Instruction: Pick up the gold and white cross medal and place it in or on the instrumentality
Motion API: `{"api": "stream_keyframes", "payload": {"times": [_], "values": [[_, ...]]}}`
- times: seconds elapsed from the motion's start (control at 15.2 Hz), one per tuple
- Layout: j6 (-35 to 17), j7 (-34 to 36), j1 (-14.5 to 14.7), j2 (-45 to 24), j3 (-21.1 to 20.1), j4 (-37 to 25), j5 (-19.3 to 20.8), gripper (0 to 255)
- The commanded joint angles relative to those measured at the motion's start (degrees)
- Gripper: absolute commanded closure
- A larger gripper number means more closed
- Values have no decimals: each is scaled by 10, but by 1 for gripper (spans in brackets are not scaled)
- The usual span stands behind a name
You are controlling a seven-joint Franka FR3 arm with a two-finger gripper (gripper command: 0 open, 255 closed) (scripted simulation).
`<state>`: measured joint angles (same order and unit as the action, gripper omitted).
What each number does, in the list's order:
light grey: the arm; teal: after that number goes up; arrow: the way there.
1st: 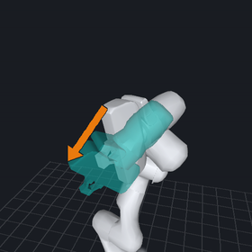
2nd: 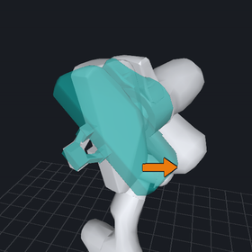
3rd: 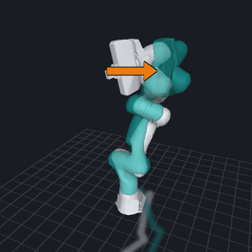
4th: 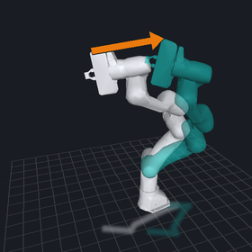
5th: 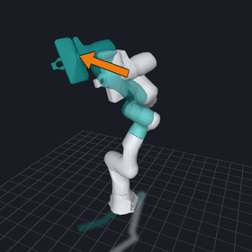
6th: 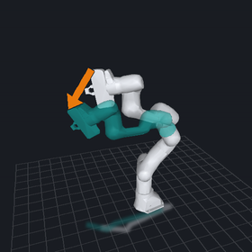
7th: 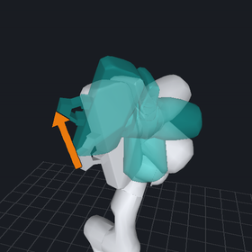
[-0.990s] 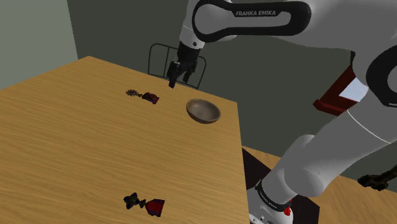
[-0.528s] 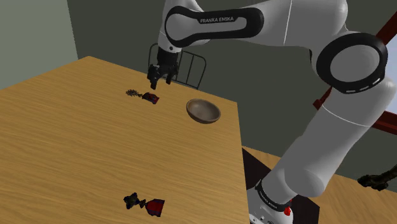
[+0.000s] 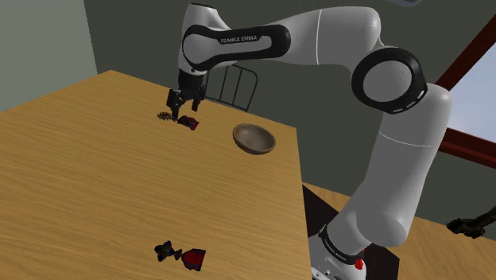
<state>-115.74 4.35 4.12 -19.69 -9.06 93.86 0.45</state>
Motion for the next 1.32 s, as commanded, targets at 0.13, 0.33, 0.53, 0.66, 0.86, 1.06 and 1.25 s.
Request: {"api": "stream_keyframes", "payload": {"times": [0.13,0.33,0.53,0.66,0.86,1.06,1.25], "values": [[-25,1,1,-11,0,14,2,0],[-29,1,1,-12,0,16,2,0],[-29,1,1,-12,0,16,2,0],[-29,1,1,-12,0,16,2,0],[-29,1,1,-12,0,16,2,255],[-29,1,1,-12,0,16,2,255],[-29,1,1,-12,0,16,2,255]]}}
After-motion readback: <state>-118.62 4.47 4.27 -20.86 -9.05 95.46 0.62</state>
